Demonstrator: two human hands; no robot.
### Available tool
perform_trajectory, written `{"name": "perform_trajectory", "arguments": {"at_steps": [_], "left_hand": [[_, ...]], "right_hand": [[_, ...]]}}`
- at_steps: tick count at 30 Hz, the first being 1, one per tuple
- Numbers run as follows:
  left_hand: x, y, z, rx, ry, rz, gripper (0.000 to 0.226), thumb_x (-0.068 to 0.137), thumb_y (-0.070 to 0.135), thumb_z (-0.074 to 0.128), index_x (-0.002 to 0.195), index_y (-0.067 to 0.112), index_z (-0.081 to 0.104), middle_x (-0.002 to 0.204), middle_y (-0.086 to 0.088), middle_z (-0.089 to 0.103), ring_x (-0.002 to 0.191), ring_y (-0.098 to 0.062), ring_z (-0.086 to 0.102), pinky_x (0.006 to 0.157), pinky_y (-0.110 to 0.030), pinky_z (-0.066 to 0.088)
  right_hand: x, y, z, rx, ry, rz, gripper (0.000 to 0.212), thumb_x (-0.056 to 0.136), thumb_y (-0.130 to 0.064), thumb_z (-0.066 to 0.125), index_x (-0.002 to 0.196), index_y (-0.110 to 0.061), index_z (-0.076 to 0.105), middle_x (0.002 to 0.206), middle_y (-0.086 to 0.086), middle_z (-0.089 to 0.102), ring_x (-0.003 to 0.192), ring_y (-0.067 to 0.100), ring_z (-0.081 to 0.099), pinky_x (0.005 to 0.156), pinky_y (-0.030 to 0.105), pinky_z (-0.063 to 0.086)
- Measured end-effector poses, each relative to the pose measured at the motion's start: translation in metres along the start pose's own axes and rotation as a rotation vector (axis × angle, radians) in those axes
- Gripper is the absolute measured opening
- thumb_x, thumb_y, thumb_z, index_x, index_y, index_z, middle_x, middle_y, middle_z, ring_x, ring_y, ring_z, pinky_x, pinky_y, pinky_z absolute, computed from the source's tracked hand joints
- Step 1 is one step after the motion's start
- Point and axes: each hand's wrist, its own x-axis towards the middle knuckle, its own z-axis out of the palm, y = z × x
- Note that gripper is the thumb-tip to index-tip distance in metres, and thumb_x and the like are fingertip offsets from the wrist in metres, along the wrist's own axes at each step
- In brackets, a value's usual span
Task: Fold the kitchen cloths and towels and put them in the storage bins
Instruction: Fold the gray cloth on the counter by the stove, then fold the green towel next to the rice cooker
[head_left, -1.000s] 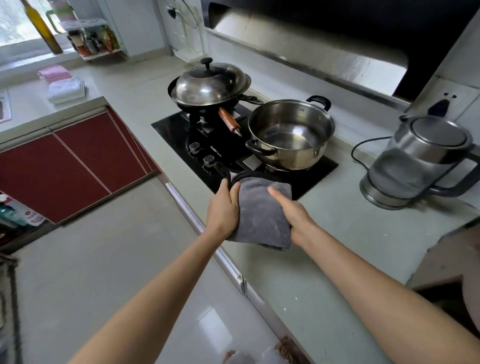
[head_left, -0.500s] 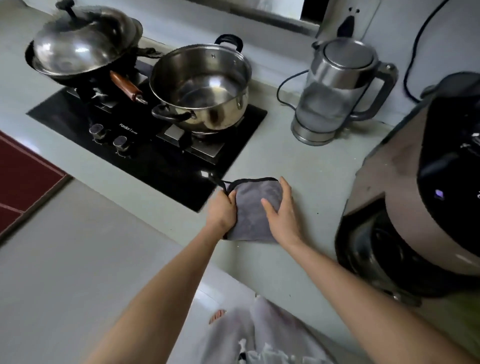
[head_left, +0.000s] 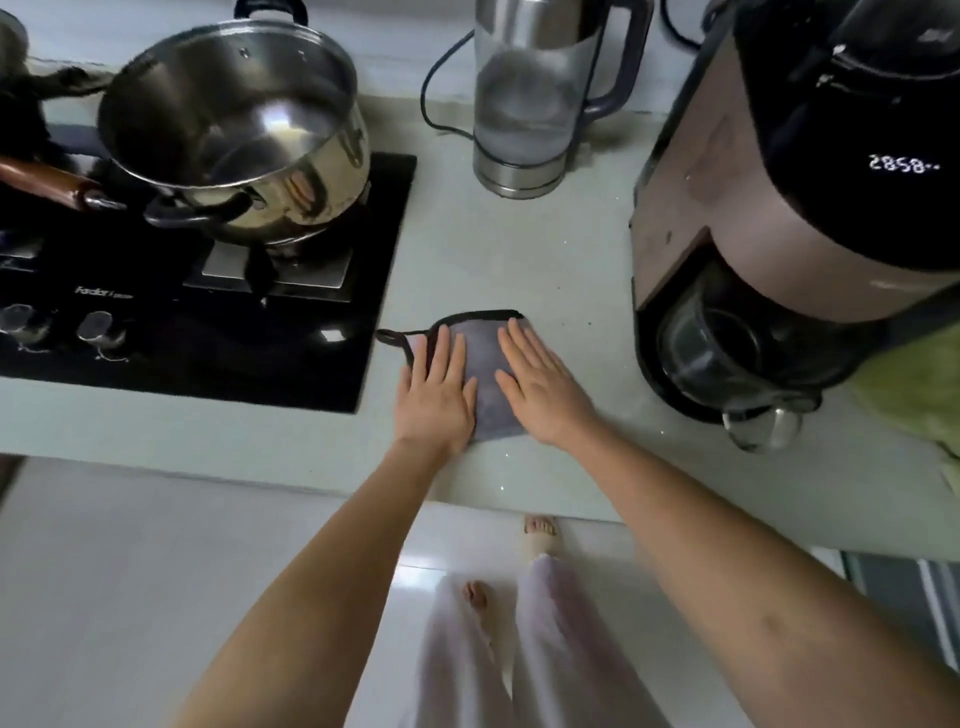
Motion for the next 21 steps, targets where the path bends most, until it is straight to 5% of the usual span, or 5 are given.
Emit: {"name": "perform_trajectory", "arguments": {"at_steps": [3,7,10,14,21], "left_hand": [[0.005,0.006,-0.021,0.053,-0.107,-0.05,0.057,0.102,0.039,0.019,0.153,0.019,0.001,0.161,0.0,-0.004,0.147,-0.026,-0.005,0.117,-0.05,-0.001],[-0.011,0.041,-0.053,0.111,0.043,0.078,0.048,0.099,0.033,0.033,0.143,0.014,0.034,0.152,-0.012,0.03,0.142,-0.033,0.021,0.114,-0.049,0.015],[-0.032,0.099,-0.072,-0.144,-0.071,0.236,0.032,0.099,0.034,0.036,0.123,0.018,0.05,0.12,-0.009,0.061,0.109,-0.031,0.058,0.089,-0.041,0.047],[-0.054,0.2,-0.065,0.003,-0.256,0.563,0.022,0.097,0.029,0.036,0.104,0.019,0.054,0.105,-0.006,0.063,0.098,-0.031,0.059,0.078,-0.035,0.045],[-0.047,0.384,-0.03,0.157,-0.227,0.796,0.03,0.095,0.025,0.043,0.121,0.014,0.052,0.125,-0.01,0.055,0.113,-0.031,0.054,0.083,-0.038,0.045]], "right_hand": [[-0.016,-0.003,-0.014,0.076,0.028,0.053,0.055,0.101,-0.032,0.036,0.15,-0.012,0.022,0.159,0.007,0.013,0.147,0.02,0.009,0.119,0.031,0.005],[-0.089,0.018,-0.045,0.312,0.091,0.063,0.028,0.094,-0.008,0.05,0.116,0.006,0.061,0.132,0.021,0.053,0.133,0.028,0.04,0.109,0.018,0.018],[-0.148,0.067,-0.071,0.3,0.117,0.117,0.018,0.092,-0.006,0.054,0.1,0.0,0.069,0.1,0.004,0.066,0.099,0.014,0.057,0.088,0.02,0.035],[-0.225,0.155,-0.104,0.251,0.199,0.372,0.01,0.088,-0.012,0.06,0.081,-0.012,0.067,0.068,0.001,0.061,0.063,0.015,0.053,0.064,0.027,0.041],[-0.324,0.287,-0.14,0.118,0.329,0.682,0.017,0.091,-0.016,0.055,0.1,-0.007,0.065,0.101,0.008,0.068,0.095,0.028,0.063,0.077,0.029,0.045]]}}
